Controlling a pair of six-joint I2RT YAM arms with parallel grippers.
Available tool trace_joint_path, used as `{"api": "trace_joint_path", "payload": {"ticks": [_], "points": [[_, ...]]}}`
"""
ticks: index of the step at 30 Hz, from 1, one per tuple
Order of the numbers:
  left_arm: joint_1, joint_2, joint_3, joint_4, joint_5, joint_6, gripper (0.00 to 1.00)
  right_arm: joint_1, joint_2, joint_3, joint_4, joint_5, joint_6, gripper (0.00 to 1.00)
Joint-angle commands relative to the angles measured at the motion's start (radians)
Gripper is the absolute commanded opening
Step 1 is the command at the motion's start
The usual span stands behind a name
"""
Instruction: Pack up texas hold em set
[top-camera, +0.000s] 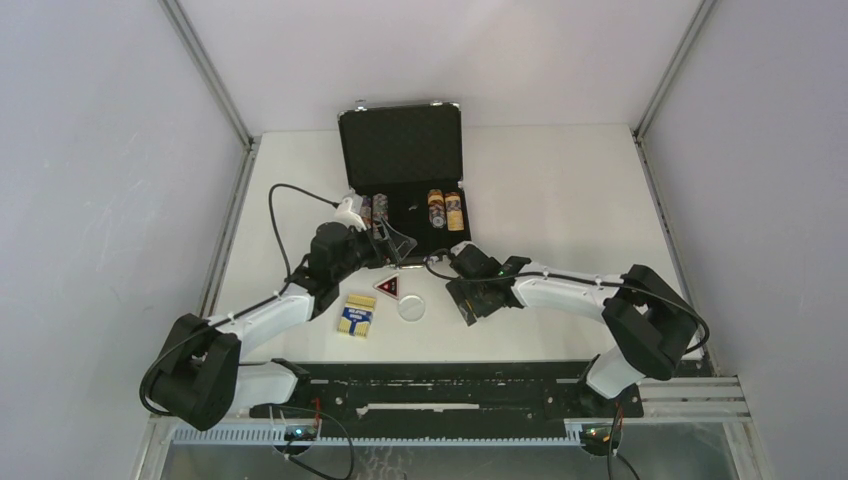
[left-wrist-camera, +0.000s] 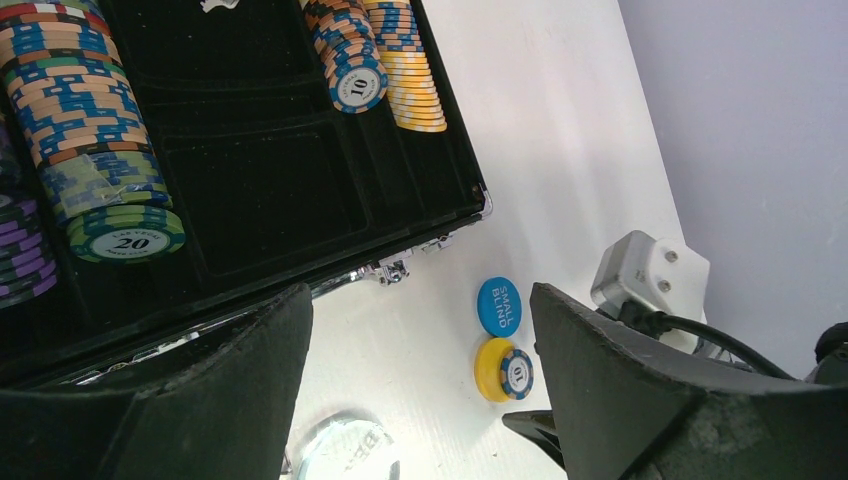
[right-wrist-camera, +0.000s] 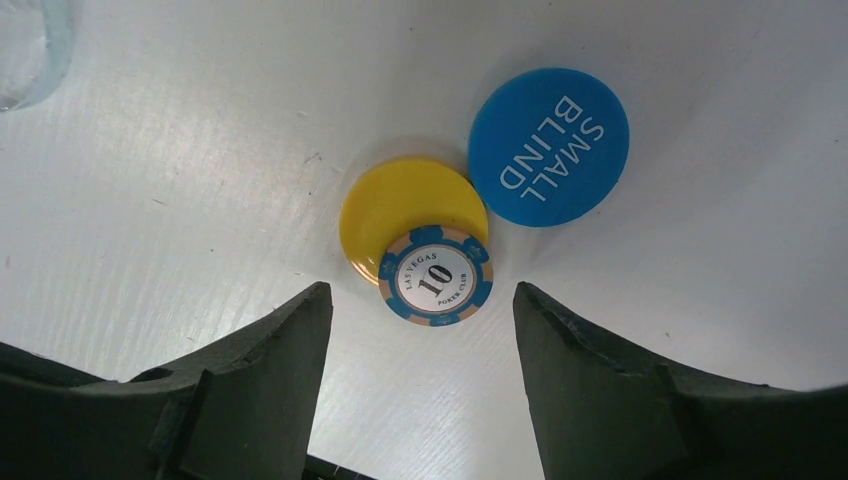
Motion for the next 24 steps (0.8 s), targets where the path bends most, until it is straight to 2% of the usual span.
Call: {"api": "trace_joint_path", "payload": {"ticks": [1,24], "points": [[-0.001,-0.011,0.007,0.036,0.011,0.0,0.85,0.003,0.016,0.044,-0.025,0.006,-0.009,0.74],[0.0,-0.001,0.014,0.029,0.019,0.002,0.85,-0.002,0.056,0.066,-0.025,-0.017,-0.036,0.69]]}}
